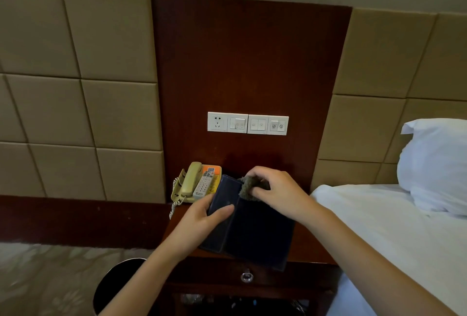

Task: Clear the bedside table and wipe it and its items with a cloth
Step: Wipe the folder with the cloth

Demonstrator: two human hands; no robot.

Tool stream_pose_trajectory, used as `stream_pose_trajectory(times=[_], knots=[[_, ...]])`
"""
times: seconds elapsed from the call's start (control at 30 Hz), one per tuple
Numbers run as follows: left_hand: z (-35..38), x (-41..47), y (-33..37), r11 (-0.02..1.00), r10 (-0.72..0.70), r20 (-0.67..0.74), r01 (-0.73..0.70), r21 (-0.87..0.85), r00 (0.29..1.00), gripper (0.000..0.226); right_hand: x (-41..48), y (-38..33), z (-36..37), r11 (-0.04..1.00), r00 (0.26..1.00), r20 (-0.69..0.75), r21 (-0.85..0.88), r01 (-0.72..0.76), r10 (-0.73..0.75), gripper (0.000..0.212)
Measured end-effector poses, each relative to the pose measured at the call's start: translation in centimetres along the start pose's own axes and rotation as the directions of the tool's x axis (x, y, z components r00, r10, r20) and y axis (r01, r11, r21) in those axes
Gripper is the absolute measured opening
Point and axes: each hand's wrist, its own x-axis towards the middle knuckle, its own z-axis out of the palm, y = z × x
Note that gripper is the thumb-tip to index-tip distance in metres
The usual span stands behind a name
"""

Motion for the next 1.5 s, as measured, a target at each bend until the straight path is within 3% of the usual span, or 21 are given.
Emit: stream_pose_trajectory(times=[0.17, 0.33, 0.53, 0.67, 0.77, 0.93, 1.17, 1.33, 1.5], knots=[[-0.1, 0.5, 0.4, 0.998, 0.022, -0.078, -0.027, -0.064, 0.997, 0.018, 1.0, 0.0, -0.6, 0.998, 0.999, -0.048, 0.051, -0.020, 0.022, 0.012], [-1.1, 0.9, 0.2, 0.990, -0.023, -0.184, -0.002, -0.138, 0.983, 0.020, 1.1, 2.4, -1.1, 0.989, 0.989, -0.084, -0.067, -0.128, 0.123, 0.011], [-0.3, 0.9, 0.1, 0.998, 0.030, -0.137, -0.037, -0.052, 0.990, 0.018, 2.9, -0.7, 1.1, 0.981, 0.988, -0.146, -0.192, 0.014, -0.042, 0.025], [-1.5, 0.2, 0.2, 0.990, 0.011, -0.197, -0.039, -0.139, 0.980, 0.023, 2.0, 1.6, 0.4, 0.968, 0.984, -0.145, -0.214, -0.129, 0.099, 0.032], [-2.0, 0.2, 0.0, 0.997, 0.037, -0.174, -0.048, -0.061, 0.984, 0.026, 0.7, 3.2, 0.4, 0.945, 0.966, -0.188, -0.244, -0.220, 0.176, 0.031], [-1.1, 1.2, 0.3, 0.993, 0.085, -0.110, -0.076, 0.092, 0.990, 0.022, 1.9, -0.5, 1.7, 0.963, 0.970, -0.242, -0.269, -0.034, -0.033, 0.014], [-0.7, 1.9, 1.1, 0.981, 0.194, -0.278, -0.189, 0.045, 0.941, 0.014, 1.4, -4.0, 4.1, 0.995, 0.879, -0.477, -0.090, -0.049, 0.000, 0.017], [-1.7, 2.4, 2.0, 0.973, 0.215, -0.405, -0.229, 0.014, 0.889, 0.013, -1.2, -4.3, 9.2, 0.998, 0.916, -0.397, 0.020, -0.063, 0.066, 0.013], [-1.0, 1.7, 1.1, 0.981, 0.189, -0.372, -0.190, 0.034, 0.909, 0.017, 2.6, -4.9, 5.8, 0.993, 0.787, -0.611, -0.010, -0.119, 0.088, 0.006]])
